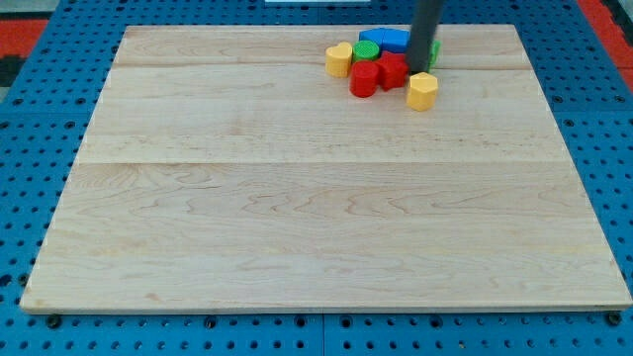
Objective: Separate red star from the group of blocks
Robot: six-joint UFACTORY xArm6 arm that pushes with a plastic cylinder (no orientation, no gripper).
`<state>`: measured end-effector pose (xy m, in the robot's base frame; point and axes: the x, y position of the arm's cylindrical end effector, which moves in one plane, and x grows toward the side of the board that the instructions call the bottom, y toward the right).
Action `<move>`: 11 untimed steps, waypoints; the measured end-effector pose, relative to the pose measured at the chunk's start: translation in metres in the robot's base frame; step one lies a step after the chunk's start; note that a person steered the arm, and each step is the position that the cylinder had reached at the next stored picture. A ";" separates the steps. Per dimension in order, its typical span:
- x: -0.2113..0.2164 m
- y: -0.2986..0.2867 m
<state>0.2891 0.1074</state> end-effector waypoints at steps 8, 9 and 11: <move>0.007 -0.067; 0.006 -0.110; -0.004 -0.105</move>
